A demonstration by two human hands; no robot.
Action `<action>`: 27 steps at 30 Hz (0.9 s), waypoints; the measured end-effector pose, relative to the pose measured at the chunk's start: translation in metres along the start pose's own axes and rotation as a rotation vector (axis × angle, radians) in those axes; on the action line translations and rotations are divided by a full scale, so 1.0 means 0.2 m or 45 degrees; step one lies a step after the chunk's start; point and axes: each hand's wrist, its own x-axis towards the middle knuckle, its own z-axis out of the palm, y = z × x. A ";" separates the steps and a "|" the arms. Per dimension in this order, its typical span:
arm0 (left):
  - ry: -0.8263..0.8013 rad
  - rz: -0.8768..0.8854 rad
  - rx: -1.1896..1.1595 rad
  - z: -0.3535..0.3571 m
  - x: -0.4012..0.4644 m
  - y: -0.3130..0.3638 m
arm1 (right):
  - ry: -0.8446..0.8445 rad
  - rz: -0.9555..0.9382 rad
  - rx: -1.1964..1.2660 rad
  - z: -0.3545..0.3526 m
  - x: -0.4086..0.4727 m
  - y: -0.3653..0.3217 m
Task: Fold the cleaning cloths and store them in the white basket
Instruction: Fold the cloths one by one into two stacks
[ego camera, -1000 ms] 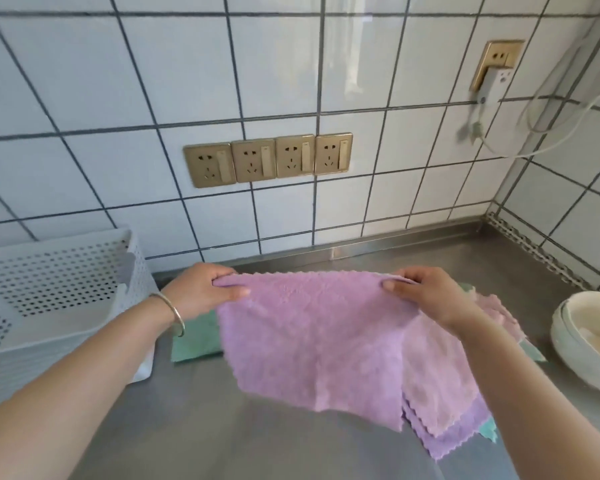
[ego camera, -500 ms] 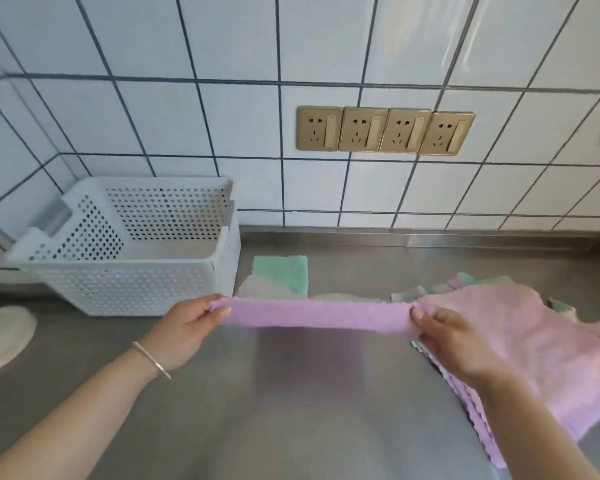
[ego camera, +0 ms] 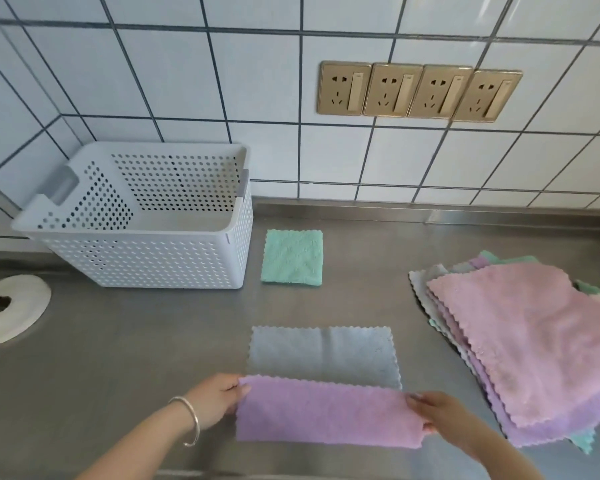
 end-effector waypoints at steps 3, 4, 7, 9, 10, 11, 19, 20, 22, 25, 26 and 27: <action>0.186 -0.013 -0.024 -0.04 0.13 0.06 | 0.051 -0.035 -0.138 -0.01 0.12 -0.10; 0.249 -0.028 -0.009 -0.06 0.18 0.06 | 0.089 -0.053 -0.184 -0.01 0.17 -0.13; 0.332 -0.101 0.123 -0.08 0.29 0.08 | 0.177 -0.074 -0.288 -0.01 0.30 -0.19; 0.342 -0.158 0.170 -0.07 0.35 0.08 | 0.188 -0.077 -0.351 0.00 0.38 -0.21; 0.353 -0.189 0.181 -0.07 0.37 0.09 | 0.188 -0.078 -0.384 0.00 0.41 -0.21; 0.367 -0.211 0.194 -0.08 0.39 0.09 | 0.196 -0.070 -0.418 0.00 0.42 -0.22; 0.368 -0.272 0.343 -0.10 0.43 0.17 | 0.320 0.038 -0.700 0.01 0.48 -0.27; 0.389 -0.256 0.344 -0.09 0.44 0.18 | 0.333 0.038 -0.728 0.01 0.49 -0.27; 0.452 -0.247 0.363 -0.08 0.44 0.19 | 0.347 0.041 -0.779 0.01 0.49 -0.29; 0.498 -0.224 0.358 -0.07 0.46 0.18 | 0.359 0.077 -0.800 0.02 0.50 -0.31; 0.504 -0.231 0.365 -0.07 0.47 0.18 | 0.378 0.097 -0.800 0.03 0.51 -0.31; 0.516 -0.257 0.393 -0.07 0.47 0.17 | 0.407 0.129 -0.789 0.03 0.51 -0.31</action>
